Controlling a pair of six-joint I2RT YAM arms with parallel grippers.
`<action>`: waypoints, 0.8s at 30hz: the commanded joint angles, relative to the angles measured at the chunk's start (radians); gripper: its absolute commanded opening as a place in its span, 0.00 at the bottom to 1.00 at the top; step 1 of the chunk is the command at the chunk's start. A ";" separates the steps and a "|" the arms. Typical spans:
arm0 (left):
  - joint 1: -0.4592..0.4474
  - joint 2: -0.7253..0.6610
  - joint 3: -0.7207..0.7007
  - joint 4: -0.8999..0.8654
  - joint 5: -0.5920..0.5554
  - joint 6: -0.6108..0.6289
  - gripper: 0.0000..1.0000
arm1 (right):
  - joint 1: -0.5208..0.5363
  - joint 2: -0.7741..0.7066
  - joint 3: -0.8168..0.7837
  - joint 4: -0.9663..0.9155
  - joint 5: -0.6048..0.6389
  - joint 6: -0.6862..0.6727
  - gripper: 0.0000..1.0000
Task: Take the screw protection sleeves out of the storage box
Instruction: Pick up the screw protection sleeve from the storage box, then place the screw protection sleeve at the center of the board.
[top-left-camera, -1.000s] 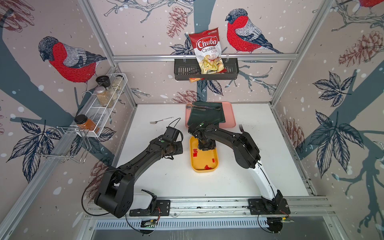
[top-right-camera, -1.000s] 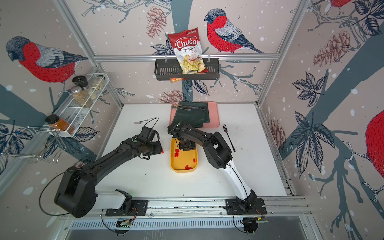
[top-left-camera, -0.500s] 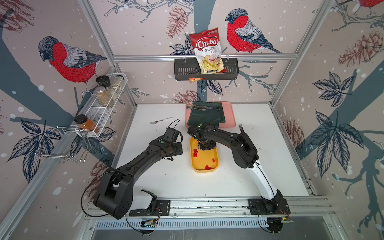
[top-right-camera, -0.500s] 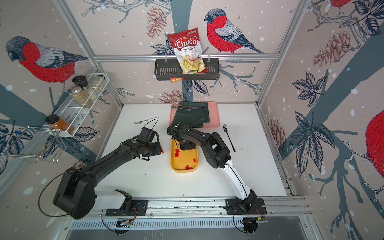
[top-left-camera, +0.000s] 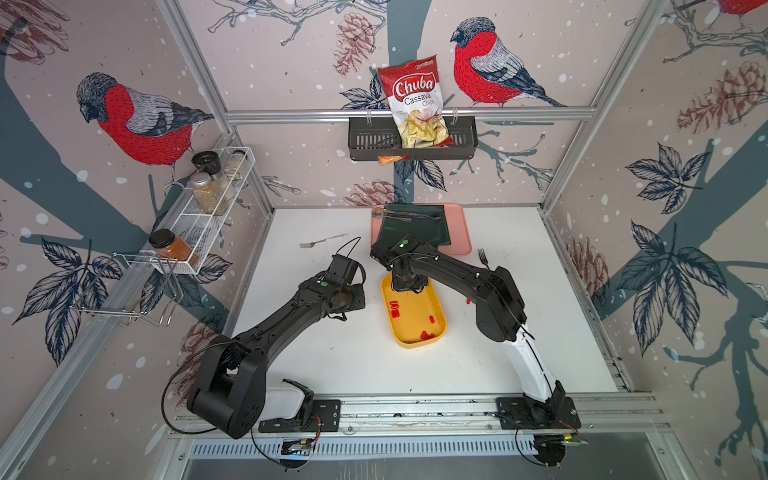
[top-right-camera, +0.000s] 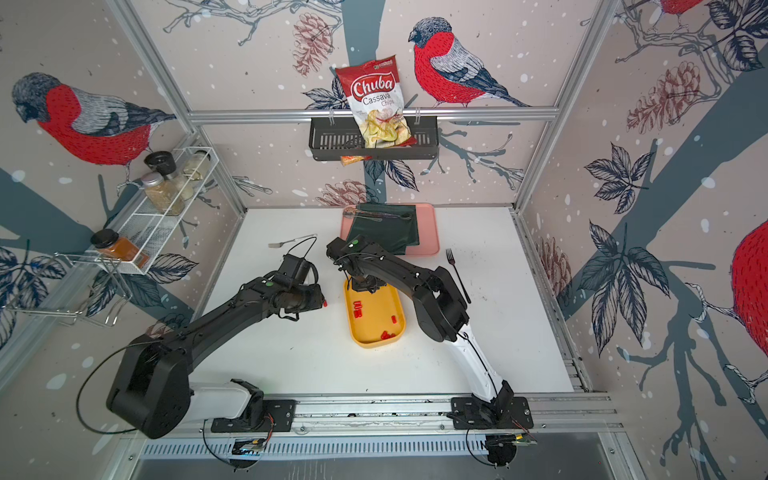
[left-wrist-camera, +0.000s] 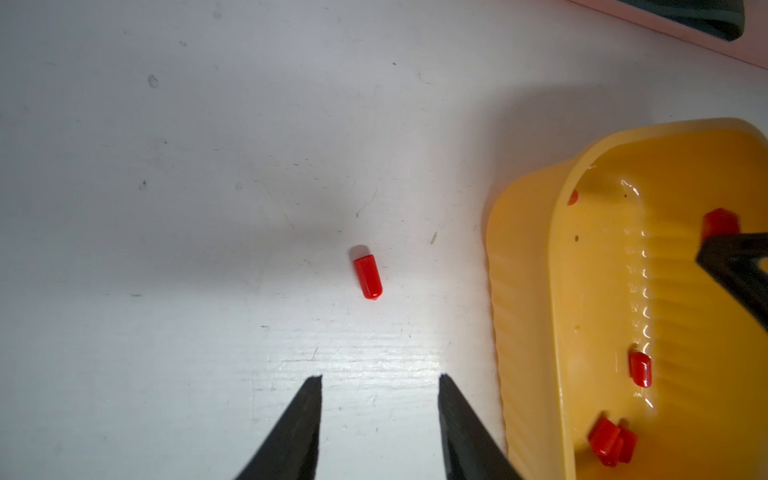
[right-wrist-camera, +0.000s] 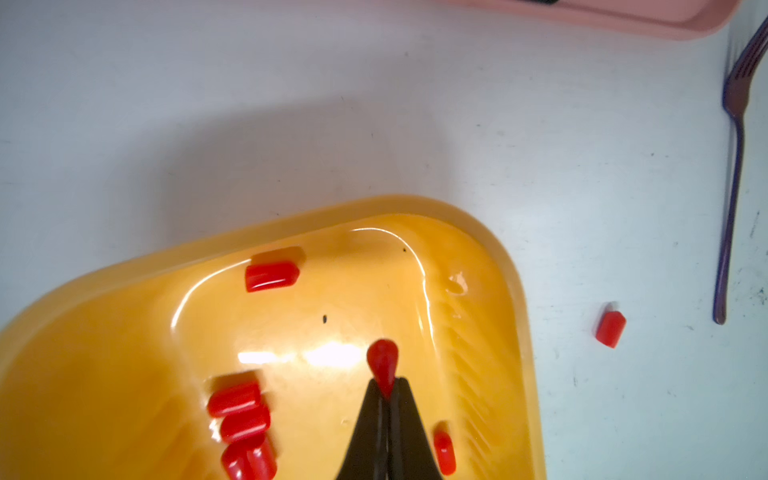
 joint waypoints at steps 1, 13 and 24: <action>0.002 0.002 0.013 -0.011 0.001 0.015 0.47 | -0.024 -0.114 -0.096 0.038 -0.017 0.013 0.00; -0.046 -0.021 0.000 -0.004 0.015 -0.027 0.47 | -0.309 -0.598 -0.872 0.479 -0.204 -0.051 0.00; -0.058 -0.020 -0.010 0.001 0.003 -0.059 0.47 | -0.307 -0.444 -0.865 0.568 -0.244 -0.096 0.00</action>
